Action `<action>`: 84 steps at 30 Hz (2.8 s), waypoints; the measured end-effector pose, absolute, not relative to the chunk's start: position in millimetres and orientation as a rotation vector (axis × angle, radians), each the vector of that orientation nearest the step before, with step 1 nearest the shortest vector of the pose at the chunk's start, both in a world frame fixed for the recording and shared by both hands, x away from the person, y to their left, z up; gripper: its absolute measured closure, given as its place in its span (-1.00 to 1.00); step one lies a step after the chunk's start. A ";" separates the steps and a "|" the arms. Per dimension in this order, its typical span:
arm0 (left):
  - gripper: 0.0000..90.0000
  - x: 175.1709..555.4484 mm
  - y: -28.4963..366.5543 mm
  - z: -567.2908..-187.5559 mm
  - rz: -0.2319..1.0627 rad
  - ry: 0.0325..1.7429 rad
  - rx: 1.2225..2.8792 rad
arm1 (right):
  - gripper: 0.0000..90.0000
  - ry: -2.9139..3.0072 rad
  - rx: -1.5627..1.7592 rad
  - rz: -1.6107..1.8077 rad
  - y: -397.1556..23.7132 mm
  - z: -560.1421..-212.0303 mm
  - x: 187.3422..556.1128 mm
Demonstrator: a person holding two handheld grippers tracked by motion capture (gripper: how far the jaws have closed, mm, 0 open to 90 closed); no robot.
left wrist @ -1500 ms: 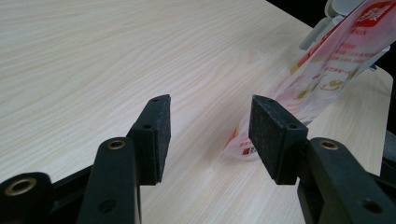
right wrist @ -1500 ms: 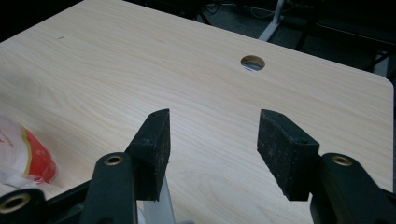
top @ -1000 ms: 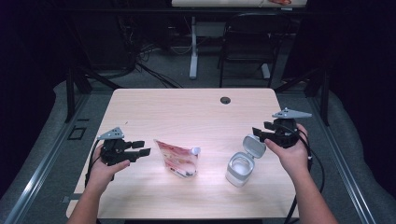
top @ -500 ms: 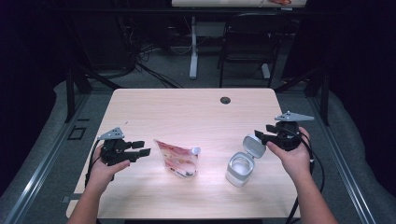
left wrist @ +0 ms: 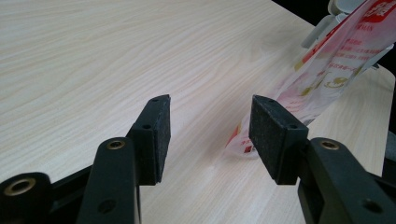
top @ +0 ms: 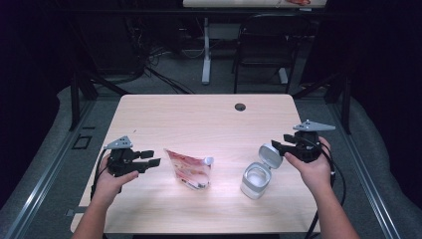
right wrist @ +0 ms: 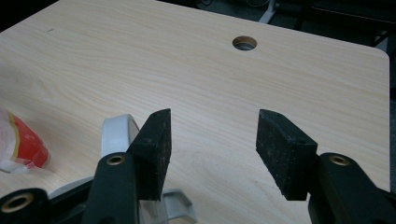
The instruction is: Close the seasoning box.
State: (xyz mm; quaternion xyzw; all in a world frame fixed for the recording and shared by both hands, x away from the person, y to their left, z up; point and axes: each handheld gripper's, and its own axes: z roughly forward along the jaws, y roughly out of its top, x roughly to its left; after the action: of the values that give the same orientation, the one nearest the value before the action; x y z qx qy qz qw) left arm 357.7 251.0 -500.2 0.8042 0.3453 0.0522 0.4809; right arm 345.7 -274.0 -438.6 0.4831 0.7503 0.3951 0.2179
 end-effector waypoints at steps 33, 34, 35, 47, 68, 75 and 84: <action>0.08 357.7 251.4 -500.4 0.130 0.844 1.961 | -0.01 2.116 1.278 1.137 -257.0 -445.3 329.7; 0.08 357.7 251.4 -500.4 0.129 0.843 1.962 | -0.01 2.116 1.278 1.137 -257.0 -445.3 329.7; 0.08 357.8 251.3 -500.5 0.131 0.841 1.963 | -0.01 2.123 1.276 1.131 -256.2 -445.6 329.0; 0.08 357.6 251.6 -500.5 0.130 0.844 1.962 | -0.01 2.136 1.251 1.139 -248.9 -449.5 323.4; 0.08 358.0 252.9 -501.9 0.132 0.856 1.960 | -0.01 2.103 1.297 1.156 -258.9 -461.8 313.4; 0.07 358.0 253.1 -502.4 0.134 0.860 1.959 | -0.01 2.073 1.321 1.140 -266.1 -467.6 308.8; 0.07 358.0 254.2 -502.7 0.137 0.863 1.957 | -0.01 2.022 1.357 1.146 -275.5 -473.3 300.0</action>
State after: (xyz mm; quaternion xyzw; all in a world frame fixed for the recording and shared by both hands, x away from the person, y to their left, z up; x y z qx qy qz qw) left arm 358.0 254.2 -502.7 0.8017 0.3534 0.0561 0.4788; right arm 300.0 -275.5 -473.3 0.4914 0.7323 0.4151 0.2235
